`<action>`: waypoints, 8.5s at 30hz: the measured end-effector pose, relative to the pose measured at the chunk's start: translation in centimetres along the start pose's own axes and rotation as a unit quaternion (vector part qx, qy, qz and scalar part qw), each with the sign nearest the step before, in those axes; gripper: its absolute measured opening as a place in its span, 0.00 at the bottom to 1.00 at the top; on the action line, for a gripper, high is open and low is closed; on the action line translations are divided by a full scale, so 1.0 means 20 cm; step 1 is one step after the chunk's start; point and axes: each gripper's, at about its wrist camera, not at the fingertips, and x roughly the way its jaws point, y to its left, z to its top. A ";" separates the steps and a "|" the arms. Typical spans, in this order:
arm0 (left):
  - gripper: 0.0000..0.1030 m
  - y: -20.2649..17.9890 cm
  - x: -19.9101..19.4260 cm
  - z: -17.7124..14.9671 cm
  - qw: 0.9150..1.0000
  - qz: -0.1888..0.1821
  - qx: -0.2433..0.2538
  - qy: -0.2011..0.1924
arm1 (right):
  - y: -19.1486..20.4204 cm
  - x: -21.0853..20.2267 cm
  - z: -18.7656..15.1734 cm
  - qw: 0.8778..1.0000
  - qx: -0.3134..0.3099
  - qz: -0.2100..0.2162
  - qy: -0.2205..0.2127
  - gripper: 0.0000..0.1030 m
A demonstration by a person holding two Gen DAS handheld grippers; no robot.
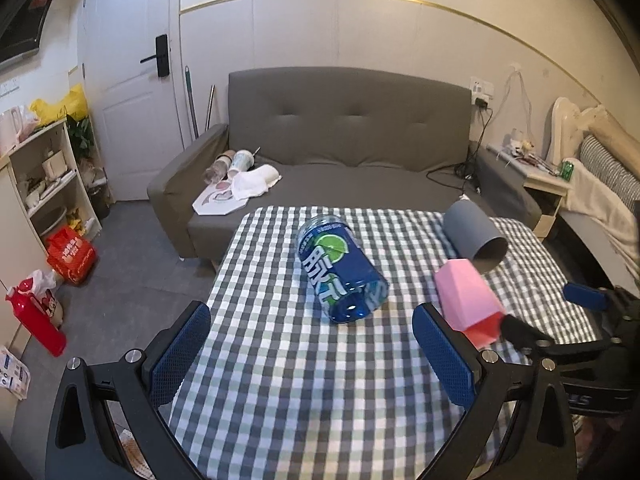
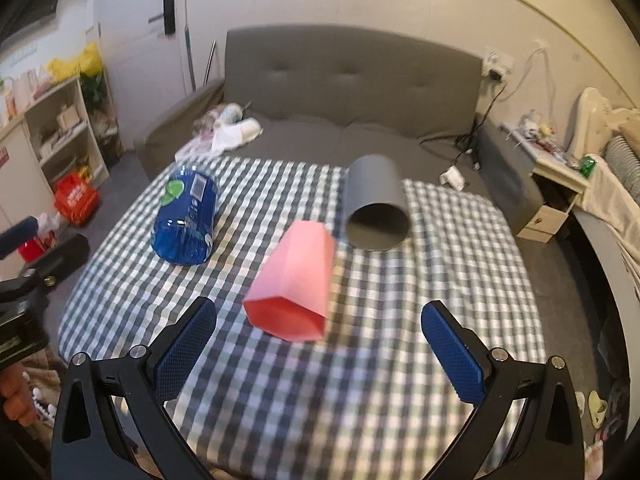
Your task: Flip cup upside down
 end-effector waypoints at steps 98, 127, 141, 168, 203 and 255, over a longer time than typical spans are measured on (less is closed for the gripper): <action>1.00 -0.45 0.30 0.02 0.960 -0.067 0.001 0.271 | -0.45 -0.22 -0.09 0.999 0.041 -0.002 0.030 0.88; 0.62 -0.54 0.60 -0.08 0.907 -0.117 0.037 0.404 | -0.49 0.05 -0.03 0.995 0.066 -0.007 0.076 0.88; 0.59 -0.51 0.47 0.33 0.962 -0.093 0.055 0.253 | -0.50 0.00 -0.05 0.995 0.067 -0.013 0.068 0.88; 0.59 -0.71 0.75 0.34 0.985 -0.058 0.079 0.142 | -0.50 0.05 -0.04 0.994 0.070 -0.019 0.081 0.88; 0.91 -0.45 0.12 0.25 0.995 -0.081 0.028 0.045 | -0.40 -0.25 -0.06 0.998 0.031 -0.046 -0.028 0.88; 1.00 -0.18 -0.21 -0.08 0.997 -0.025 -0.016 -0.072 | -0.25 -0.45 -0.25 0.990 0.040 -0.038 -0.132 1.00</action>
